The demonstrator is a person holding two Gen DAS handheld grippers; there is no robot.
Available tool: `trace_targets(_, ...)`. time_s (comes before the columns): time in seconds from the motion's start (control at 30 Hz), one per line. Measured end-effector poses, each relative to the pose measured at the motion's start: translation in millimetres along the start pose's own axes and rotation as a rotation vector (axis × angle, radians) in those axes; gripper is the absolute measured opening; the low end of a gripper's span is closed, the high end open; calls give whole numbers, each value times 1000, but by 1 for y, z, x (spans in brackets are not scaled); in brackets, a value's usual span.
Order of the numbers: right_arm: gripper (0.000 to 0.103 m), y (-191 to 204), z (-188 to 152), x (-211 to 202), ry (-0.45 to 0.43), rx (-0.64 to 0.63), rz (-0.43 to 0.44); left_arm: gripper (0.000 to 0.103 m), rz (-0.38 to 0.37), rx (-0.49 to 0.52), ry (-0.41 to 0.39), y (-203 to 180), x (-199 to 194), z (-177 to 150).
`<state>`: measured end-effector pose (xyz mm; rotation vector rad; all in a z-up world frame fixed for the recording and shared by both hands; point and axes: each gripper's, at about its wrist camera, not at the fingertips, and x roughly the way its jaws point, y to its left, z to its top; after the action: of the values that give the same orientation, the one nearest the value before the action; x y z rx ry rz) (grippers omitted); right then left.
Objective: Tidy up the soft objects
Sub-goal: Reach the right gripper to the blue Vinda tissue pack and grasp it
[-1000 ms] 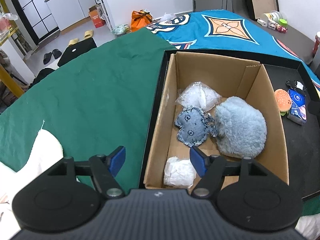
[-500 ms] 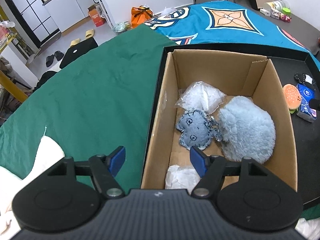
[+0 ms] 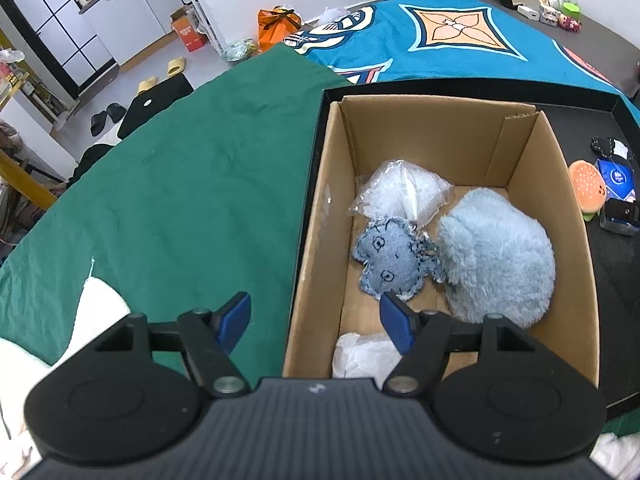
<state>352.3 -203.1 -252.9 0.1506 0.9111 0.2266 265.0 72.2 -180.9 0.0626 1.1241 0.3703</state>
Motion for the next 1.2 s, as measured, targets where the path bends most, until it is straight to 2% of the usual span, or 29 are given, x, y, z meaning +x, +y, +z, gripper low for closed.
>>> trace_targets(0.2, 47, -2, -3, -7, 26, 2, -4, 70, 7, 10, 5, 2, -3, -6)
trace_targets(0.57, 47, -7, -21, -28, 69, -16, -38, 70, -9, -9, 7, 7, -8, -16)
trace_targets(0.77, 48, -8, -24, -36, 97, -53, -91, 70, -17, -6, -10, 8, -10, -19)
trace_targets(0.87, 51, -9, -26, -39, 97, -58, -105, 70, -16, 13, -17, 5, -9, -23)
trace_targets(0.93, 57, -9, -29, -42, 96, -56, -117, 70, -5, 26, -22, 2, -9, -23)
trace_targets(1.0, 69, -7, -32, -43, 94, -69, -133, 70, 8, 38, -24, 0, -9, -24)
trace_targets(1.07, 72, -1, -33, -44, 75, -97, -137, 70, 14, 44, -27, -2, -9, -24)
trace_targets(1.17, 84, 6, -33, -42, 54, -133, -143, 70, 17, 38, -36, -1, -10, -24)
trace_targets(1.2, 85, 7, -32, -41, 52, -137, -147, 70, 16, 35, -36, -1, -10, -24)
